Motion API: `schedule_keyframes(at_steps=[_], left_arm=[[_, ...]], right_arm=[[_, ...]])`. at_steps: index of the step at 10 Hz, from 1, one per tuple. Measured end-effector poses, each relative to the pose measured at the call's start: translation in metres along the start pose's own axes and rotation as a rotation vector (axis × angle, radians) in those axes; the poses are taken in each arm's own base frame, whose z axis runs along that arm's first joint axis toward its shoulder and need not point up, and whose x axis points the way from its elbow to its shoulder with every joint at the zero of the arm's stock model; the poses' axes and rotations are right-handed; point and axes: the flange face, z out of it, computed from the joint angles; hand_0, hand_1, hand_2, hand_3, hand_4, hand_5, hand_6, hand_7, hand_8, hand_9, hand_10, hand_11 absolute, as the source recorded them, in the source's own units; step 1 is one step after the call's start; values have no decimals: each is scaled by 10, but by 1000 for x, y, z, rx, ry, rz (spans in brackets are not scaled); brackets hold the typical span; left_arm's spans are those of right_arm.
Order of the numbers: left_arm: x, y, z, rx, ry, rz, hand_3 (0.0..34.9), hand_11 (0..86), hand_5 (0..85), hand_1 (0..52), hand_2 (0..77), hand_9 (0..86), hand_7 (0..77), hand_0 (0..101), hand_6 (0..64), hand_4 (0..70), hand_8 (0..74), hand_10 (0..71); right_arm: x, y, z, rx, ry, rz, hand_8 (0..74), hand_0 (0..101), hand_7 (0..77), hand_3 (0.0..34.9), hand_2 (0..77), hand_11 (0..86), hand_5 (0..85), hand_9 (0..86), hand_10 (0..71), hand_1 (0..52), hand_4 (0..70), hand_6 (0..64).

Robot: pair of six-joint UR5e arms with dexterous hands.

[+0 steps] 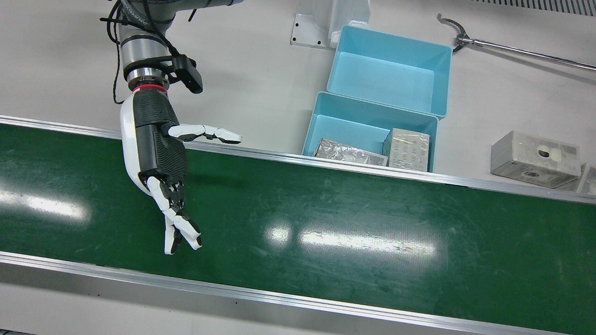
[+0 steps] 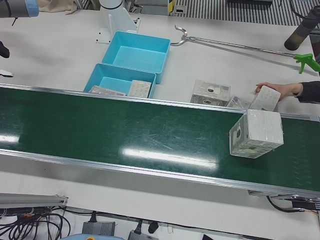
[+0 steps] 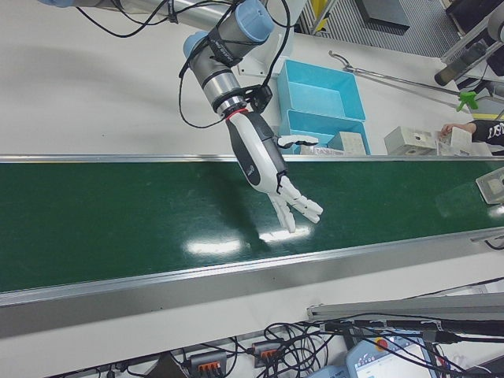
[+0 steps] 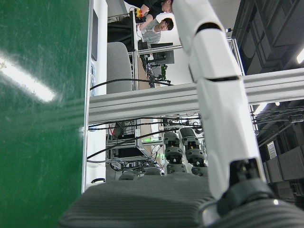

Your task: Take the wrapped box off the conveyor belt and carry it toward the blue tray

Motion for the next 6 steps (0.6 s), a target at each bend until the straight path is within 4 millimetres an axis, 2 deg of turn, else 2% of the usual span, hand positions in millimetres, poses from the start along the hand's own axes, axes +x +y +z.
schedule_keyframes(at_steps=[1, 3, 6], left_arm=[[0, 0, 0, 0, 0, 0, 0, 5, 11, 0, 5, 5, 5, 0, 5, 0, 5, 5], [0, 0, 0, 0, 0, 0, 0, 5, 11, 0, 11, 5, 5, 0, 5, 0, 5, 5], [0, 0, 0, 0, 0, 0, 0, 5, 11, 0, 5, 5, 5, 0, 5, 0, 5, 5]], right_arm=[[-2, 0, 1, 1, 1, -1, 0, 541, 49, 0, 147, 5, 142, 11, 0, 229, 109, 55], [-4, 1, 4, -6, -1, -2, 0, 540, 55, 0, 125, 5, 131, 16, 0, 218, 93, 44], [-8, 3, 8, -24, -7, 2, 0, 534, 55, 0, 109, 5, 109, 16, 0, 202, 109, 44]])
